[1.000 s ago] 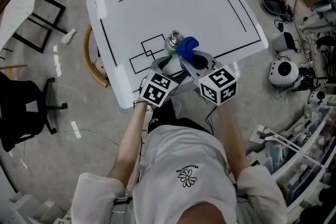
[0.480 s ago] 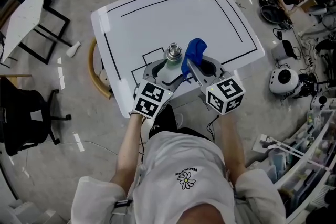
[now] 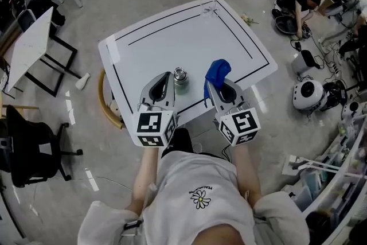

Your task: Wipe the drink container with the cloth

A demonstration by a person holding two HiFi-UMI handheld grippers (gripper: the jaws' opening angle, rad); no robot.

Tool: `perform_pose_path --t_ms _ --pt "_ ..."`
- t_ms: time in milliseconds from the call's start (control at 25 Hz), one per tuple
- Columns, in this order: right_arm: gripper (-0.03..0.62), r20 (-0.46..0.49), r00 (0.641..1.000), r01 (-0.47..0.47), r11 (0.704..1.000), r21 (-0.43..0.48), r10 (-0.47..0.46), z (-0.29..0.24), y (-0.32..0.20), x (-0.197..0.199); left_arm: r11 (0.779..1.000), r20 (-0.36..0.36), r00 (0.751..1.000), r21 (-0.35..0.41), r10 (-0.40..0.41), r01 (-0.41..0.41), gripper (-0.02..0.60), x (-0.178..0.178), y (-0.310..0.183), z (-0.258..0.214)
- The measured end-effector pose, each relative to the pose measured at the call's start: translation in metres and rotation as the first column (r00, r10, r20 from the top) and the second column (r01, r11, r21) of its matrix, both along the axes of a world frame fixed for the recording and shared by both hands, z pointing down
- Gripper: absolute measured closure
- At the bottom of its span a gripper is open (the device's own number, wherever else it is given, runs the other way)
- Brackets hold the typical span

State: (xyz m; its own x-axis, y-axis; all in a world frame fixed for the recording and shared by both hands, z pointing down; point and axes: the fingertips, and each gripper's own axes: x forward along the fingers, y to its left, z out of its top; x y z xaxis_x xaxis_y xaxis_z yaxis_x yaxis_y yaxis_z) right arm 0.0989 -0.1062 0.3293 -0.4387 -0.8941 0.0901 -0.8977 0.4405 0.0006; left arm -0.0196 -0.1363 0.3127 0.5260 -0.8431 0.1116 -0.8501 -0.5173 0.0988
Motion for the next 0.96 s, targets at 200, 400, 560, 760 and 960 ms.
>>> perform_pose_path --t_ms 200,400,560,760,960 --pt "0.551 0.025 0.999 -0.030 0.999 -0.015 0.030 0.006 0.005 0.008 1.000 0.014 1.000 0.017 -0.008 0.008 0.583 0.005 0.003 0.002" --pt "0.551 0.026 0.998 -0.055 0.998 0.010 0.054 -0.003 0.001 0.014 0.999 0.025 1.000 0.034 -0.017 0.016 0.583 0.006 -0.001 -0.001" --pt "0.551 0.029 0.997 -0.066 0.998 0.011 0.065 -0.002 -0.001 0.016 0.999 0.032 0.999 0.027 -0.022 0.021 0.583 0.004 -0.004 0.002" --pt "0.551 0.030 0.997 -0.069 0.998 0.000 0.069 0.002 -0.004 0.016 0.999 0.040 0.999 0.028 -0.024 0.022 0.583 0.004 -0.007 0.002" --pt "0.551 0.030 0.996 -0.081 0.997 -0.005 0.081 0.005 -0.004 0.023 0.999 0.041 0.999 0.025 -0.027 0.026 0.583 0.006 -0.008 0.004"
